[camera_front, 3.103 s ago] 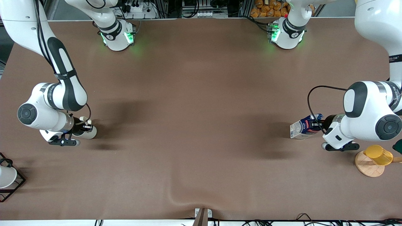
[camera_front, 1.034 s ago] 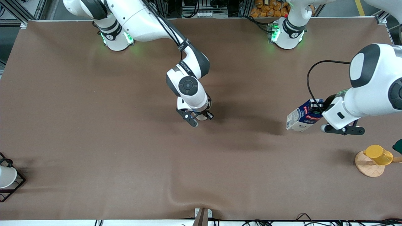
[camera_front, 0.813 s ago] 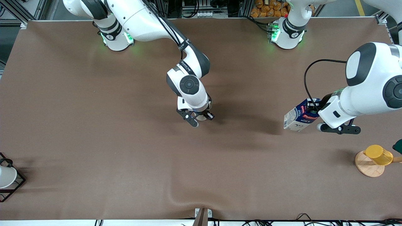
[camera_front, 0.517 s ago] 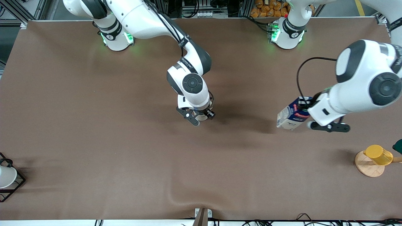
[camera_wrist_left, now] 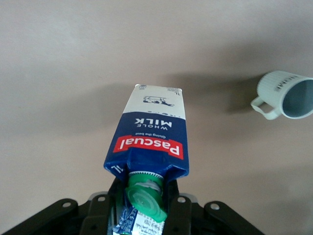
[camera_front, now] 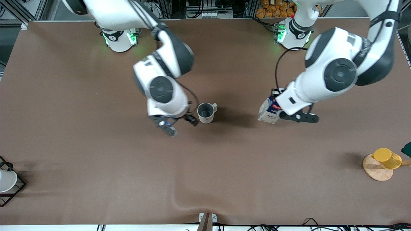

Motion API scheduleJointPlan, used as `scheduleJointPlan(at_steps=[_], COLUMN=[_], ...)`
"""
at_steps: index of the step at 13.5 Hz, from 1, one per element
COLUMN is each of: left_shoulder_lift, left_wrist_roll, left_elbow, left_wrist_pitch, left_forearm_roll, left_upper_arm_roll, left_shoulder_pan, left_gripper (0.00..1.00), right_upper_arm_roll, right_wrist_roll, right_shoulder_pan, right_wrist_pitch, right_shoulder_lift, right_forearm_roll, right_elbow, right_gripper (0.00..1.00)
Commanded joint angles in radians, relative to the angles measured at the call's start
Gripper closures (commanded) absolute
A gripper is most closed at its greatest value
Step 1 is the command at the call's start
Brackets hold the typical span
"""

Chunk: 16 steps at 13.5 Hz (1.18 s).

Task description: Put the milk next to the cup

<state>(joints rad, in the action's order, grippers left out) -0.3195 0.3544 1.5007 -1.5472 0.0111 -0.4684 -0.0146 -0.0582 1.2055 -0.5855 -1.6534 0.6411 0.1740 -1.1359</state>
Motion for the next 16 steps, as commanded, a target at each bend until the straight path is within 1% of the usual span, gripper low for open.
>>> scheduleJointPlan(at_steps=[1, 2, 4, 6, 7, 8, 9, 10, 13, 16], left_shoulder_lift=[-0.015, -0.018, -0.023, -0.039, -0.049, -0.07, -0.099, -0.128, -0.214, -0.248], left_wrist_roll=[0.093, 0.127, 0.214, 0.276, 0.332, 0.392, 0.437, 0.474, 0.58, 0.607], left_elbow=[-0.014, -0.031, -0.034, -0.04, -0.042, -0.053, -0.077, -0.098, -0.163, -0.168], left_wrist_pitch=[0.012, 0.012, 0.012, 0.012, 0.01, 0.01, 0.01, 0.006, -0.03, -0.074], left_forearm_roll=[-0.043, -0.049, -0.051, -0.094, -0.103, -0.106, -0.106, -0.106, -0.105, -0.103], left_upper_arm_roll=[-0.024, -0.024, -0.026, -0.026, -0.026, -0.026, -0.026, -0.024, -0.018, -0.016], left_shoulder_pan=[-0.03, -0.063, -0.114, -0.174, -0.207, -0.237, -0.267, -0.298, -0.378, -0.406], left_gripper=[0.7, 0.7, 0.7, 0.7, 0.7, 0.7, 0.69, 0.69, 0.69, 0.69], right_upper_arm_roll=[0.012, 0.012, 0.012, 0.011, 0.009, 0.009, 0.011, 0.011, 0.011, 0.014], right_wrist_roll=[-0.145, -0.218, -0.353, -0.455, -0.512, -0.568, -0.636, -0.688, -0.803, -0.906], right_shoulder_pan=[0.103, 0.151, 0.235, 0.315, 0.353, 0.387, 0.41, 0.429, 0.498, 0.573], right_wrist_pitch=[0.076, 0.087, 0.107, 0.113, 0.112, 0.107, 0.104, 0.098, 0.063, 0.061], right_shoulder_lift=[-0.076, -0.089, -0.112, -0.13, -0.142, -0.155, -0.161, -0.178, -0.239, -0.276], right_forearm_roll=[-0.005, -0.005, -0.008, -0.01, -0.019, -0.048, -0.095, -0.125, -0.136, -0.13], right_elbow=[-0.027, -0.031, -0.033, -0.038, -0.059, -0.071, -0.08, -0.096, -0.159, -0.159], right_gripper=[0.0, 0.0, 0.0, 0.0, 0.0, 0.0, 0.0, 0.0, 0.0, 0.0])
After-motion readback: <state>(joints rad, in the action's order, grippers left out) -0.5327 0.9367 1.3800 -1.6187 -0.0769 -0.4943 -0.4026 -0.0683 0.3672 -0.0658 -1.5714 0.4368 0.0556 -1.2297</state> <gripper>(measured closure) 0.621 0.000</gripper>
